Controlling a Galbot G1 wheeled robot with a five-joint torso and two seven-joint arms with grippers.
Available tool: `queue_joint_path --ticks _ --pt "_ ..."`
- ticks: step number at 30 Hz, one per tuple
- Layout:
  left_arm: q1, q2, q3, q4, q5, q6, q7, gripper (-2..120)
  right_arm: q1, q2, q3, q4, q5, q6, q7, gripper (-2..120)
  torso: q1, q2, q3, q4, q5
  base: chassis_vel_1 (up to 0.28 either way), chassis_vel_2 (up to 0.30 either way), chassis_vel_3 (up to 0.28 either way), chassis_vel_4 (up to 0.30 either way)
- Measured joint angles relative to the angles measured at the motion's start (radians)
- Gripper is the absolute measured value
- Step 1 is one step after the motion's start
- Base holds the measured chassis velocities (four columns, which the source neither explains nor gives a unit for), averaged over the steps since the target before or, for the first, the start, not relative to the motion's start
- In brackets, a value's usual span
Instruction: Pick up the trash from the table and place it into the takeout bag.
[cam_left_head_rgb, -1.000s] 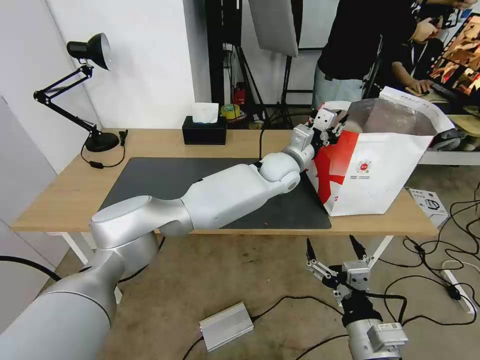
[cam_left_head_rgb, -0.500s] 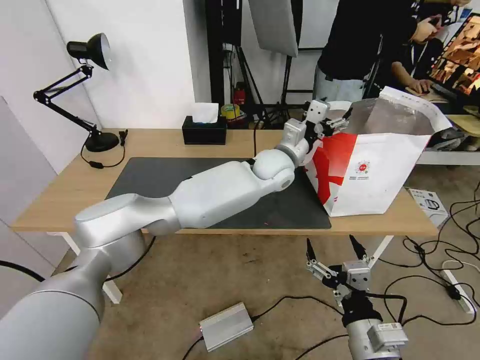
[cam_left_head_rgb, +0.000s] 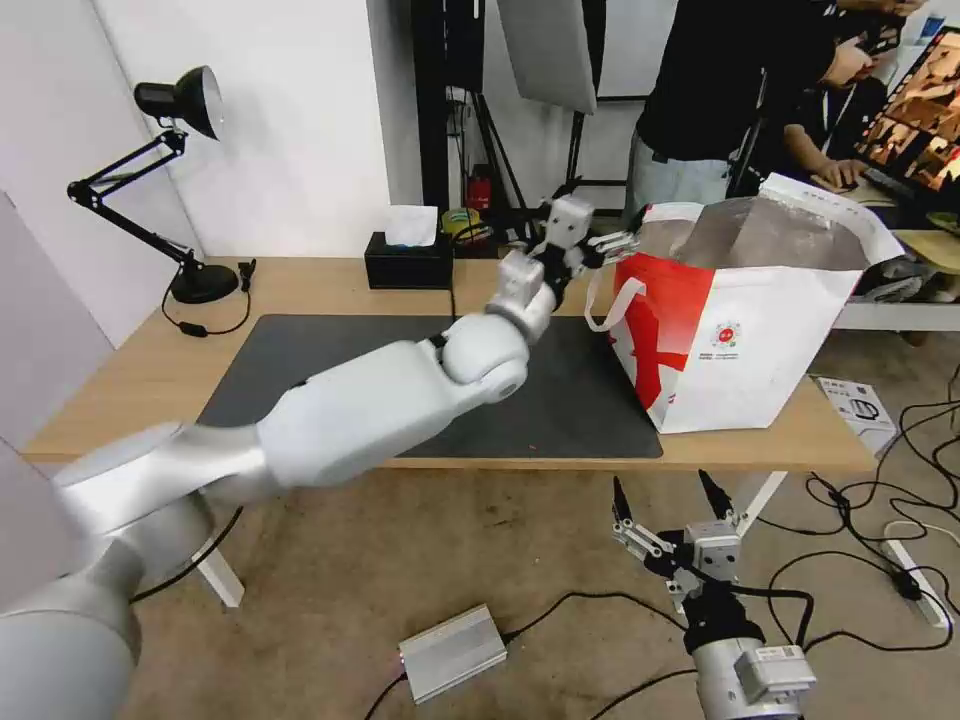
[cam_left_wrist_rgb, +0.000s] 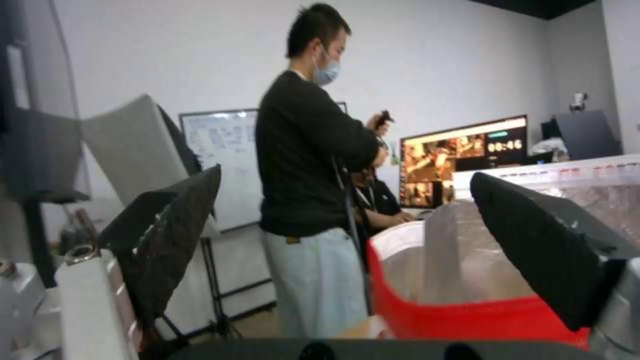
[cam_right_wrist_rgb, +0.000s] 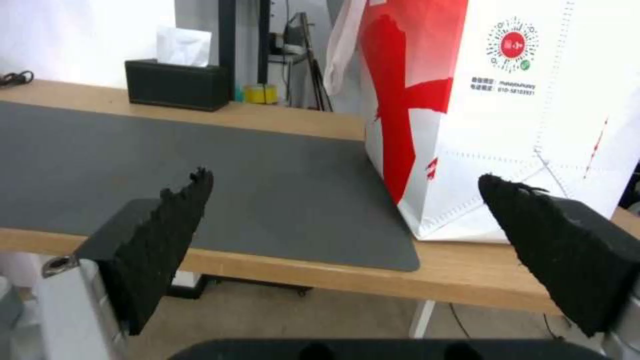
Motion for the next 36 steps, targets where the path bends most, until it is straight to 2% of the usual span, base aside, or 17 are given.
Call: queue_joint_path --ticks 4,7,9,11,14,18,19,22,23,24,25,28,29,30,32,33,36 --pt "0.061 0.048 -0.036 -0.043 0.035 -0.004 -0.002 100 0.0 0.0 0.0 0.0 0.0 0.0 0.0 100 0.0 0.0 0.0 0.0002 -0.0001 0.0 0.0 0.0 0.0" --pt "0.152 0.113 -0.102 -0.111 0.07 -0.006 -0.013 100 0.0 0.0 0.0 0.0 0.0 0.0 0.0 100 0.0 0.0 0.0 0.0 -0.0002 0.0 0.0 0.0 0.0" --pt "0.167 0.125 -0.115 -0.124 0.074 -0.006 -0.014 100 0.0 0.0 0.0 0.0 0.0 0.0 0.0 100 0.0 0.0 0.0 0.0 -0.0001 0.0 0.0 0.0 0.0" --pt "0.229 0.174 -0.166 -0.173 0.09 -0.002 -0.014 100 0.0 0.0 0.0 0.0 0.0 0.0 0.0 100 0.0 0.0 0.0 0.0002 0.0 0.0 0.0 0.0 0.0" --pt "0.286 0.204 -0.212 -0.203 0.107 0.0 -0.013 100 0.0 0.0 0.0 0.0 0.0 0.0 0.0 100 0.0 0.0 0.0 0.0003 0.0 0.0 0.0 0.0 0.0" --pt "0.478 0.241 -0.359 -0.285 0.174 0.005 -0.008 100 0.0 0.0 0.0 0.0 0.0 0.0 0.0 100 0.0 0.0 0.0 0.0 -0.0002 0.0 0.0 0.0 0.0" --pt "0.478 0.241 -0.359 -0.285 0.174 0.005 -0.008 100 0.0 0.0 0.0 0.0 0.0 0.0 0.0 100 0.0 0.0 0.0 0.0 -0.0002 0.0 0.0 0.0 0.0" --pt "0.609 0.27 -0.456 -0.34 0.215 0.006 0.014 100 0.0 0.0 0.0 0.0 0.0 0.0 0.0 100 0.0 0.0 0.0 0.0003 -0.0003 0.0 0.0 0.0 0.0" --pt "0.668 0.283 -0.51 -0.363 0.238 0.006 0.018 100 0.0 0.0 0.0 0.0 0.0 0.0 0.0 100 0.0 0.0 0.0 0.0003 -0.0001 0.0 0.0 0.0 0.0" --pt "0.668 0.283 -0.51 -0.363 0.238 0.006 0.018 100 0.0 0.0 0.0 0.0 0.0 0.0 0.0 100 0.0 0.0 0.0 0.0003 -0.0001 0.0 0.0 0.0 0.0" --pt "0.708 0.288 -0.547 -0.378 0.251 0.005 0.02 100 0.0 0.0 0.0 0.0 0.0 0.0 0.0 100 0.0 0.0 0.0 -0.0002 0.0005 0.0 0.0 0.0 0.0" --pt "0.88 0.295 -0.693 -0.436 0.29 0.005 0.036 100 0.0 0.0 0.0 0.0 0.0 0.0 0.0 100 0.0 0.0 0.0 0.0002 -0.0008 0.0 0.0 0.0 0.0" --pt "0.88 0.295 -0.693 -0.436 0.29 0.005 0.036 100 0.0 0.0 0.0 0.0 0.0 0.0 0.0 100 0.0 0.0 0.0 0.0002 -0.0008 0.0 0.0 0.0 0.0" --pt "0.952 0.3 -0.754 -0.467 0.301 0.003 0.04 100 0.0 0.0 0.0 0.0 0.0 0.0 0.0 100 0.0 0.0 0.0 0.0005 0.0008 0.0 0.0 0.0 0.0" --pt "1.027 0.31 -0.809 -0.504 0.305 0.0 0.04 100 0.0 0.0 0.0 0.0 0.0 0.0 0.0 100 0.0 0.0 0.0 0.0004 -0.0006 0.0 0.0 0.0 0.0" --pt "1.027 0.31 -0.809 -0.504 0.305 0.0 0.04 100 0.0 0.0 0.0 0.0 0.0 0.0 0.0 100 0.0 0.0 0.0 0.0004 -0.0006 0.0 0.0 0.0 0.0" --pt "1.143 0.337 -0.898 -0.568 0.323 -0.02 0.033 100 0.0 0.0 0.0 0.0 0.0 0.0 0.0 100 0.0 0.0 0.0 0.0001 0.0004 0.0 0.0 0.0 0.0"
